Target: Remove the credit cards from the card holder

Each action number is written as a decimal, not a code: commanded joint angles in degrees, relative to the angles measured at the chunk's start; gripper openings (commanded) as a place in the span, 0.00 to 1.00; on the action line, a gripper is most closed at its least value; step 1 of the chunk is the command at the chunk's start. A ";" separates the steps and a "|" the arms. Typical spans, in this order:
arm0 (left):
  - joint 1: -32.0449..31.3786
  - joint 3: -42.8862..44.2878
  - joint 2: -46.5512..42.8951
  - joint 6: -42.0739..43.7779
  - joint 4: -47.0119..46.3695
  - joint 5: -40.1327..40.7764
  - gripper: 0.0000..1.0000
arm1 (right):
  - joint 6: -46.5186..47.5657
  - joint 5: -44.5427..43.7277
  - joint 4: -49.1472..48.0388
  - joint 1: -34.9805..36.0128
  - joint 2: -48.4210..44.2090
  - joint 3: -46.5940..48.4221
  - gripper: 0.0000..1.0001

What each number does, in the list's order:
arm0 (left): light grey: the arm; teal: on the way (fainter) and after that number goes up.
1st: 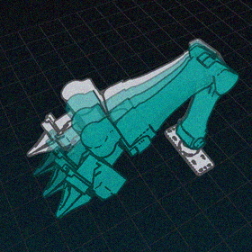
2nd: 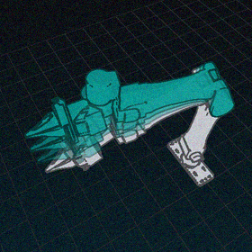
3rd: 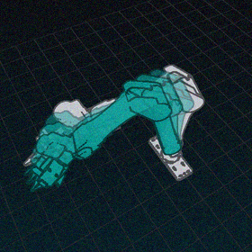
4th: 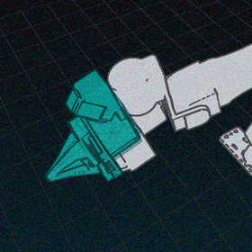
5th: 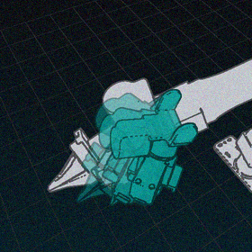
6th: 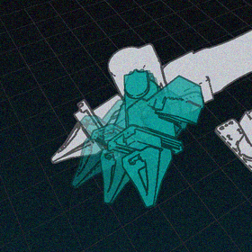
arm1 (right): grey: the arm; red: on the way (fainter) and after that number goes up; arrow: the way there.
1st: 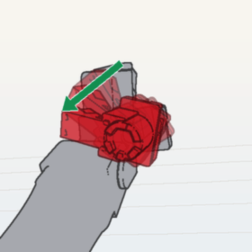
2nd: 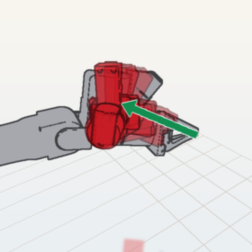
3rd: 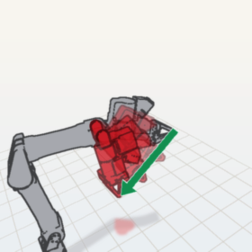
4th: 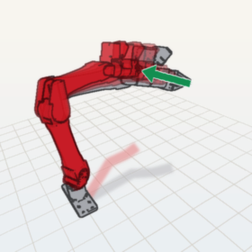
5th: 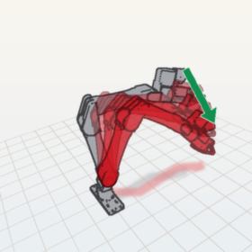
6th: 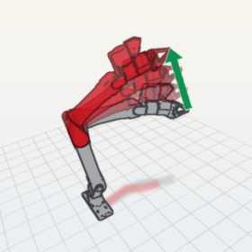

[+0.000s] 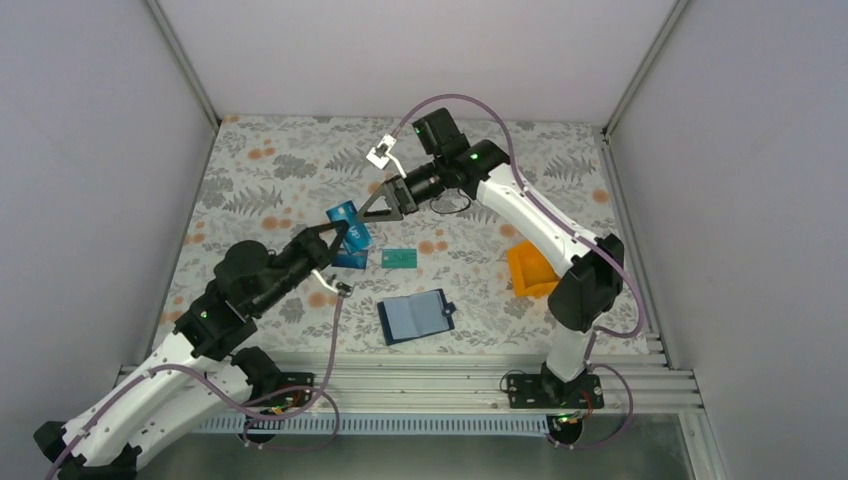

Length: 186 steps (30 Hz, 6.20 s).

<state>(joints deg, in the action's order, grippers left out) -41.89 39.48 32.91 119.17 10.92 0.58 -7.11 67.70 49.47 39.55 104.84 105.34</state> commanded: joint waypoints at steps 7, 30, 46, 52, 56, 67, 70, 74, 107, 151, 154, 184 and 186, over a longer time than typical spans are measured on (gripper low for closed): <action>-0.07 11.93 26.72 -44.29 31.80 18.14 0.02 | -3.82 -41.15 -9.99 -11.69 -15.56 -12.64 1.00; 10.45 9.74 54.00 -56.75 8.97 15.51 0.02 | -0.05 -54.35 -20.92 -18.70 -33.03 -28.67 1.00; 6.68 8.66 58.27 -60.65 9.84 20.84 0.02 | 0.83 -50.02 -21.44 -20.45 -33.45 -29.65 1.00; 6.26 7.72 59.01 -60.71 10.38 23.46 0.02 | 1.01 -48.53 -21.49 -20.74 -33.51 -29.46 1.00; 6.38 8.42 59.87 -62.51 11.76 25.07 0.02 | 1.13 -47.61 -21.63 -20.98 -33.47 -29.45 1.00; 6.28 10.56 61.27 -65.67 12.96 24.12 0.02 | 1.51 -47.07 -21.45 -21.36 -33.82 -29.59 1.00; 6.24 10.35 61.03 -65.69 13.48 24.13 0.02 | 1.50 -46.75 -21.57 -21.44 -33.75 -29.58 1.00; 5.93 10.79 61.28 -66.42 14.39 23.97 0.02 | 1.52 -46.53 -21.68 -21.50 -33.56 -29.52 1.00; 15.20 31.46 48.65 -99.38 29.49 -13.67 0.99 | -6.20 -40.63 -24.41 -20.96 -33.28 -39.63 0.92; 14.33 -6.92 59.61 -149.82 -0.73 -50.45 0.78 | -20.22 -31.52 -25.04 1.87 -7.86 -59.27 0.72; 13.06 -5.01 60.33 -148.85 -0.73 -50.84 0.73 | -20.85 -31.73 -25.11 1.93 -7.95 -58.22 0.69; 12.82 57.46 50.97 -84.46 46.91 -46.17 0.02 | 2.50 -10.05 -26.57 -15.95 -36.21 -29.43 0.98; 12.87 59.95 50.59 -83.11 48.17 -45.64 0.03 | 4.05 -8.90 -25.65 -15.89 -36.91 -27.79 0.98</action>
<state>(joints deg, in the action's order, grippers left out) -28.99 95.22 84.01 25.98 49.84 -45.10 -7.46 53.39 23.75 23.81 69.19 74.35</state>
